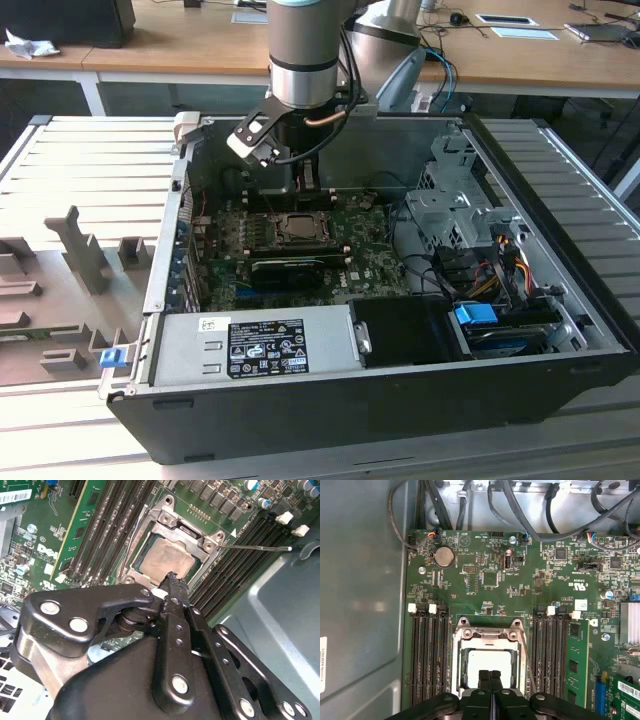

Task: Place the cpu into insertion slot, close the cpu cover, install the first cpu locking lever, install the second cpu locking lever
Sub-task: 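Install the first cpu locking lever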

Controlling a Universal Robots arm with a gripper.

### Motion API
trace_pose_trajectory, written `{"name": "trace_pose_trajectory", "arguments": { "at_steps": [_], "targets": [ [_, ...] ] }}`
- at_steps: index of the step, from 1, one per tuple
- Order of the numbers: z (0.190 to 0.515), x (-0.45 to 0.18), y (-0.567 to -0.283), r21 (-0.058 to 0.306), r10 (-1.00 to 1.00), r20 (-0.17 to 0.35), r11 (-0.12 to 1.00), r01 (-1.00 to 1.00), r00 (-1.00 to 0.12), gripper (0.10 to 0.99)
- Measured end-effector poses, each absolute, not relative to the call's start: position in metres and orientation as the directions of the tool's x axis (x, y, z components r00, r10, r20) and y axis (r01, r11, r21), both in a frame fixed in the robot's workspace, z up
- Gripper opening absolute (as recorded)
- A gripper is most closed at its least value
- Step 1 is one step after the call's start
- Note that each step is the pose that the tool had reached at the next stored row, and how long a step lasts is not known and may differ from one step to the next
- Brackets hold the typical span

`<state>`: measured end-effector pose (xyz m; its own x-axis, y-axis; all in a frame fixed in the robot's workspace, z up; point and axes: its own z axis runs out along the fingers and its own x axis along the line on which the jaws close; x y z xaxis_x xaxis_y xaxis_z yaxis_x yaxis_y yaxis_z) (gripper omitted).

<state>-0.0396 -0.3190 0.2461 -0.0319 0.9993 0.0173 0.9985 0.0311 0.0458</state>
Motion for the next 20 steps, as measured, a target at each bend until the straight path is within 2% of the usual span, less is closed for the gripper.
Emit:
{"name": "trace_pose_trajectory", "arguments": {
  "at_steps": [12,20],
  "targets": [
    [0.253,-0.04,-0.319,0.046,0.999,0.014,0.031,0.998,-0.032,0.106],
    [0.271,-0.04,-0.318,0.045,0.999,0.003,0.049,0.998,-0.049,0.106]
  ]
}}
